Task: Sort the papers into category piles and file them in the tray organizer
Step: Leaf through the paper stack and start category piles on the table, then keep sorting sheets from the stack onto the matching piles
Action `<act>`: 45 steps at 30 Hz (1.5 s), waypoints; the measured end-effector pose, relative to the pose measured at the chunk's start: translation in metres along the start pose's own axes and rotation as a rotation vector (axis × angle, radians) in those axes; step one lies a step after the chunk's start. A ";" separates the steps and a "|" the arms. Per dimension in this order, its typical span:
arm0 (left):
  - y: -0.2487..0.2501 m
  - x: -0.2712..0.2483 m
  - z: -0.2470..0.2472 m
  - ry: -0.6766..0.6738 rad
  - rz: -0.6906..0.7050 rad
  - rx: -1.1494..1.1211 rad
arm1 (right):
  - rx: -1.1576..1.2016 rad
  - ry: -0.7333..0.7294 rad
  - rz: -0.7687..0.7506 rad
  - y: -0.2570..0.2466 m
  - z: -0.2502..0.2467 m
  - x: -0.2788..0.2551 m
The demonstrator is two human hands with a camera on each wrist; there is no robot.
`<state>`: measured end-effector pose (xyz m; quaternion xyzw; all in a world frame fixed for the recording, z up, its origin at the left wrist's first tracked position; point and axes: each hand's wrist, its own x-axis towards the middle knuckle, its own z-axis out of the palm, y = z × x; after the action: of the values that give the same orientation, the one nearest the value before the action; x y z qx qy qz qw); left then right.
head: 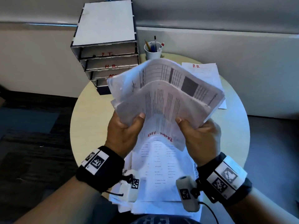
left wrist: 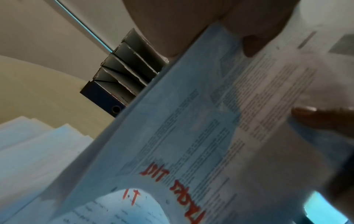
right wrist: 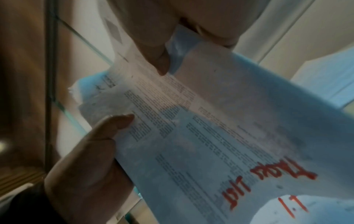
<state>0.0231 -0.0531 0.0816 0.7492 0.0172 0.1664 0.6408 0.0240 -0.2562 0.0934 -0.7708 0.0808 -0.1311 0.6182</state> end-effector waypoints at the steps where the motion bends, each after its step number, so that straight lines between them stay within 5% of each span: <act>1: -0.001 -0.001 -0.003 0.012 -0.010 -0.012 | -0.032 0.004 0.000 0.001 -0.002 -0.003; 7: -0.042 -0.020 -0.012 -0.045 -0.359 -0.084 | -0.147 -0.249 0.318 0.049 -0.004 -0.017; 17: -0.052 -0.016 0.000 -0.009 -0.494 -0.121 | -0.175 -0.333 0.530 0.066 0.014 -0.020; 21: -0.033 0.007 -0.035 0.018 -0.388 -0.158 | -0.328 -0.381 0.387 0.037 0.006 0.009; 25: -0.009 0.040 -0.101 0.005 -0.276 0.023 | -0.700 -0.668 0.152 0.014 0.006 0.035; 30: 0.012 0.035 -0.143 -0.516 -0.289 0.553 | -0.947 -0.964 -0.260 -0.010 0.039 0.042; 32: 0.008 0.018 -0.147 -0.595 -0.309 0.558 | -0.970 -1.066 -0.311 -0.022 0.059 0.038; 39: -0.045 -0.023 -0.199 -0.033 -0.658 0.120 | -1.021 -1.094 -0.456 -0.041 0.134 0.036; 45: -0.092 -0.035 -0.241 0.352 -0.723 -0.188 | -0.671 -0.613 -0.340 -0.023 0.160 0.053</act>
<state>-0.0584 0.1844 0.0144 0.5932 0.3734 0.0570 0.7109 0.1219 -0.1169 0.0891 -0.9330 -0.1945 0.0363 0.3005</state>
